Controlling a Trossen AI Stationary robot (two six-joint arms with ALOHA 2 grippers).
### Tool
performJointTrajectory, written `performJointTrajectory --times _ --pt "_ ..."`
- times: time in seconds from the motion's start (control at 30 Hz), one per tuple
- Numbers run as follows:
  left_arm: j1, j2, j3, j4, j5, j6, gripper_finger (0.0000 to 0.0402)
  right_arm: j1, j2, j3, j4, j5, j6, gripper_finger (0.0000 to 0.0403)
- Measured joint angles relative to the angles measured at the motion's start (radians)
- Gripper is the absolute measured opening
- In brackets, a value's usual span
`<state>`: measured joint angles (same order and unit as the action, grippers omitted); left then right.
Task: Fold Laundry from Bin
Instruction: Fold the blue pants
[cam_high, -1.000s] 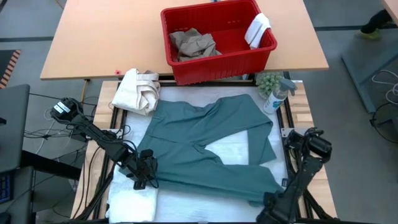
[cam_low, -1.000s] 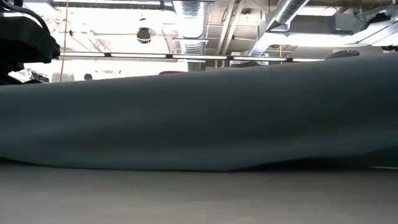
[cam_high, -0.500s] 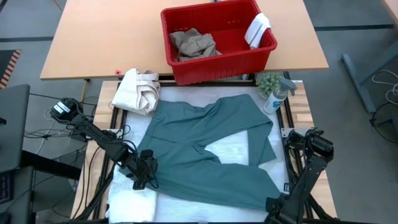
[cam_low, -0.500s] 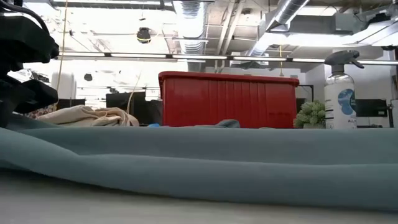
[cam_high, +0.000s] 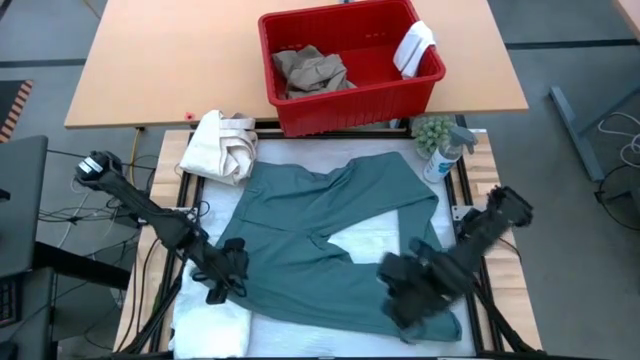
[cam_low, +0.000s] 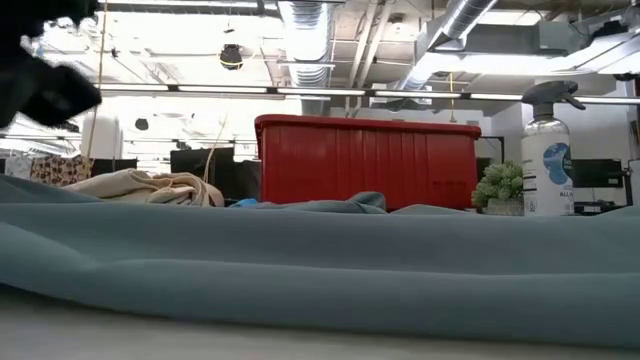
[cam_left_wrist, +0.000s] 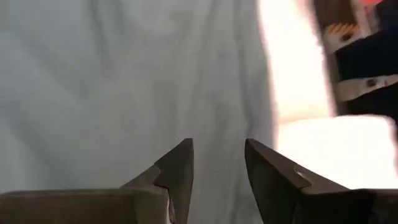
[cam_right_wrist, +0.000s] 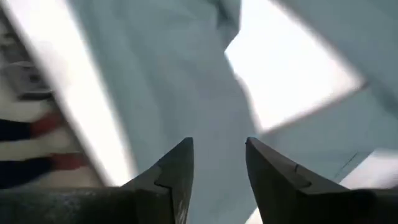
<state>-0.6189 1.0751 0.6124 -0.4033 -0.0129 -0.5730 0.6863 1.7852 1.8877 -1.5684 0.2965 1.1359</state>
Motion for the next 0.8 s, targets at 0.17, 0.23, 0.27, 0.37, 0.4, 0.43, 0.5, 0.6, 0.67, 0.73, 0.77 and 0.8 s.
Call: performJointTrajectory --times 0.17,0.23,0.27,0.37,0.4,0.43,0.5,0.6,0.67,0.73,0.77,0.8 --pt "0.004 -0.093 0.029 0.013 -0.018 0.001 0.0132 -0.157 -0.001 -0.127 0.118 -0.004 -0.286 0.0163" --pt "0.004 -0.116 0.031 0.063 -0.116 0.018 0.0132 -0.198 0.0 -0.203 0.172 -0.002 -0.38 0.0163" --pt "0.005 -0.121 0.031 0.088 -0.172 0.039 0.0132 -0.222 0.001 -0.247 0.211 -0.001 -0.418 0.0163" --pt "0.042 -0.12 0.031 0.173 -0.237 0.106 0.0132 -0.293 -0.004 -0.359 0.435 -0.028 -0.509 0.0162" --pt "0.059 -0.116 0.031 0.203 -0.222 0.12 0.0132 -0.315 -0.005 -0.391 0.521 -0.039 -0.542 0.0162" --pt "0.075 -0.113 0.031 0.232 -0.199 0.129 0.0132 -0.337 -0.004 -0.42 0.6 -0.049 -0.568 0.0162" --pt "0.098 -0.102 0.031 0.278 -0.173 0.144 0.0132 -0.381 0.001 -0.476 0.722 -0.073 -0.596 0.0162" --pt "0.122 -0.068 0.033 0.306 -0.158 0.174 0.0132 -0.435 0.004 -0.56 0.878 -0.146 -0.623 0.0162" --pt "0.129 -0.033 0.033 0.302 -0.158 0.177 0.0132 -0.464 0.004 -0.603 0.947 -0.164 -0.639 0.0162" --pt "0.136 0.008 0.033 0.306 -0.158 0.176 0.0132 -0.492 0.004 -0.62 0.947 -0.142 -0.665 0.0159" --pt "0.138 0.028 0.033 0.307 -0.157 0.175 0.0132 -0.508 0.004 -0.621 0.935 -0.127 -0.694 0.0158" --pt "0.138 0.046 0.033 0.307 -0.159 0.173 0.0132 -0.526 0.004 -0.622 0.921 -0.113 -0.735 0.0156"
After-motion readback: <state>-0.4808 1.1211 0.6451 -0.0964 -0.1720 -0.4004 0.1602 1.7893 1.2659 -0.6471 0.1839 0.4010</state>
